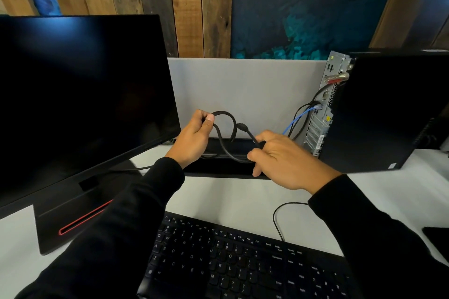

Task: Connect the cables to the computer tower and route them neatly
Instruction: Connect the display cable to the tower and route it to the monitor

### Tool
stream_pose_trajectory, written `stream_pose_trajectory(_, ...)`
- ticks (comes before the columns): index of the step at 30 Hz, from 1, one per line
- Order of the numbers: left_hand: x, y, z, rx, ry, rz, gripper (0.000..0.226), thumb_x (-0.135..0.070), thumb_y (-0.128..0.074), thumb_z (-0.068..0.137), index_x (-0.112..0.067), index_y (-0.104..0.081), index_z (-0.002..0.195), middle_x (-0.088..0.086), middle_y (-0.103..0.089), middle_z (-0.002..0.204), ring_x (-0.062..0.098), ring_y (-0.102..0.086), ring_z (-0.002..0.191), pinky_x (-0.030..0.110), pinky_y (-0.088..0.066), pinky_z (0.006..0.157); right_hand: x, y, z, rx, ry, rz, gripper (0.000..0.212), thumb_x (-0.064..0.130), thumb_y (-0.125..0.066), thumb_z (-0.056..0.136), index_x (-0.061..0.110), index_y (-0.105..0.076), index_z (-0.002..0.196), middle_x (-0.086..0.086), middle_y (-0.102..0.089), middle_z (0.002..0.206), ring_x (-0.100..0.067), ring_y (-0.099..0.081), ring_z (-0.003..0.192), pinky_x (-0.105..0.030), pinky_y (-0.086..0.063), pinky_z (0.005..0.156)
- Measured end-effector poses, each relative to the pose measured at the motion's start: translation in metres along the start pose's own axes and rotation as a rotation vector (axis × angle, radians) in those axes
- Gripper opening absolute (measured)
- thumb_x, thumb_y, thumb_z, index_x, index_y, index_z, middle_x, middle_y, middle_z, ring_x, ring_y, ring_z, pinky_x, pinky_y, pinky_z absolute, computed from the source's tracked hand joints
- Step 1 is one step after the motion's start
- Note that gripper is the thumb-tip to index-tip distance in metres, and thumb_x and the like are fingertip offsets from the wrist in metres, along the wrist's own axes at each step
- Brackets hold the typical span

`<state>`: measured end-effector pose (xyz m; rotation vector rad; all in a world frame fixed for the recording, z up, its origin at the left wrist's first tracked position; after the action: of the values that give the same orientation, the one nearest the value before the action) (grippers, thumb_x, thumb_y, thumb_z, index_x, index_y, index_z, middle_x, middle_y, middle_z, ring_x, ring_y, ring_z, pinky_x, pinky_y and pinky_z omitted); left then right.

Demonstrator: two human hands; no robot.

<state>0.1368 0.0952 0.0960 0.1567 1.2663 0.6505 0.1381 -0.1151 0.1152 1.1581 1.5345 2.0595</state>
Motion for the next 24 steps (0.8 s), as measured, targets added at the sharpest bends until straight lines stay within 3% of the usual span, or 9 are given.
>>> stream_pose_trajectory(3, 0.000, -0.001, 0.001, 0.005, 0.002, 0.019, 0.034, -0.050, -0.035, 0.108, -0.019, -0.047, 0.102, -0.003, -0.042, 0.080, 0.011, -0.041, 0.071, 0.030, -0.042, 0.073, 0.008, -0.001, 0.001, 0.005, 0.021, 0.102, 0.058, 0.050, -0.036, 0.094, 0.020, -0.080, 0.070, 0.013, -0.061, 0.117, -0.005, -0.059, 0.097, -0.040, -0.048, 0.095)
stream_pose_trajectory(5, 0.003, -0.003, 0.004, 0.015, 0.013, -0.019, 0.038, -0.053, -0.035, 0.107, -0.018, -0.051, 0.104, -0.007, -0.046, 0.080, 0.010, -0.044, 0.072, 0.032, -0.043, 0.074, 0.014, -0.003, 0.004, -0.006, 0.045, 0.137, 0.058, 0.052, -0.035, 0.091, 0.021, -0.081, 0.074, 0.015, -0.062, 0.126, -0.002, -0.057, 0.107, -0.038, -0.046, 0.100)
stream_pose_trajectory(7, 0.009, -0.001, 0.005, 0.008, 0.038, -0.149, 0.041, -0.053, -0.036, 0.107, -0.017, -0.055, 0.102, -0.012, -0.047, 0.078, 0.009, -0.043, 0.069, 0.031, -0.040, 0.071, 0.016, 0.001, 0.008, -0.104, 0.067, 0.088, 0.060, 0.052, -0.038, 0.101, 0.018, -0.083, 0.081, 0.011, -0.053, 0.145, -0.005, -0.048, 0.125, -0.035, -0.039, 0.105)
stream_pose_trajectory(9, 0.014, 0.003, 0.003, 0.021, 0.078, -0.335, 0.040, -0.048, -0.038, 0.108, -0.014, -0.056, 0.096, -0.005, -0.036, 0.074, 0.012, -0.031, 0.063, 0.031, -0.030, 0.059, 0.016, 0.006, 0.011, -0.200, 0.115, 0.109, 0.073, 0.062, -0.031, 0.103, 0.015, -0.083, 0.086, 0.011, -0.048, 0.148, -0.005, -0.042, 0.131, -0.033, -0.034, 0.108)
stream_pose_trajectory(12, 0.014, 0.002, 0.000, 0.077, 0.109, -0.473, 0.042, -0.044, -0.039, 0.109, -0.014, -0.058, 0.088, 0.003, -0.021, 0.070, 0.022, -0.015, 0.063, 0.035, -0.013, 0.055, 0.021, 0.003, 0.016, -0.214, 0.291, 0.218, 0.083, 0.077, -0.028, 0.093, 0.015, -0.083, 0.090, 0.009, -0.054, 0.139, -0.002, -0.047, 0.124, -0.027, -0.040, 0.103)
stream_pose_trajectory(14, 0.010, -0.001, -0.001, 0.124, 0.124, -0.493, 0.044, -0.044, -0.040, 0.109, -0.014, -0.059, 0.081, -0.001, -0.021, 0.064, 0.019, -0.013, 0.058, 0.033, -0.010, 0.052, 0.021, 0.001, 0.020, -0.297, 0.369, 0.206, 0.069, 0.068, -0.044, 0.096, 0.012, -0.080, 0.080, 0.008, -0.064, 0.127, -0.002, -0.058, 0.110, -0.023, -0.047, 0.093)
stream_pose_trajectory(18, 0.008, 0.003, -0.003, 0.192, 0.149, -0.545, 0.045, -0.043, -0.042, 0.108, -0.014, -0.055, 0.076, -0.001, -0.019, 0.062, 0.015, -0.012, 0.053, 0.029, -0.011, 0.050, 0.008, 0.002, 0.028, -0.444, 0.449, 0.025, 0.029, 0.027, -0.080, 0.088, 0.013, -0.067, 0.066, 0.001, -0.065, 0.114, -0.013, -0.064, 0.095, -0.038, -0.056, 0.083)
stream_pose_trajectory(22, 0.007, 0.008, -0.004, 0.223, 0.183, -0.624, 0.045, -0.044, -0.042, 0.108, -0.016, -0.051, 0.075, 0.002, -0.013, 0.066, 0.015, -0.010, 0.053, 0.030, -0.011, 0.051, 0.016, 0.010, 0.023, -0.558, 0.531, -0.048, 0.043, 0.010, -0.078, 0.089, 0.027, -0.038, 0.085, -0.003, -0.045, 0.104, -0.022, -0.055, 0.075, -0.039, -0.056, 0.068)
stream_pose_trajectory(24, 0.009, 0.010, -0.004, 0.227, 0.218, -0.658, 0.044, -0.047, -0.043, 0.107, -0.017, -0.051, 0.075, 0.001, -0.013, 0.066, 0.015, -0.010, 0.054, 0.031, -0.010, 0.052, 0.027, 0.009, 0.022, -0.600, 0.545, -0.051, 0.039, 0.005, -0.074, 0.091, 0.024, -0.039, 0.093, -0.004, -0.039, 0.109, -0.025, -0.055, 0.074, -0.040, -0.057, 0.067)
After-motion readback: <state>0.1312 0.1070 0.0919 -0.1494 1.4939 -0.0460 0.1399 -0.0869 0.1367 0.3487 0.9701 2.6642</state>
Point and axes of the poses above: each hand's wrist, its own z-axis towards the middle knuckle, its own y-axis out of the back of the hand, x = y × z, the point moved 7 cm from there along z, towards the middle knuckle
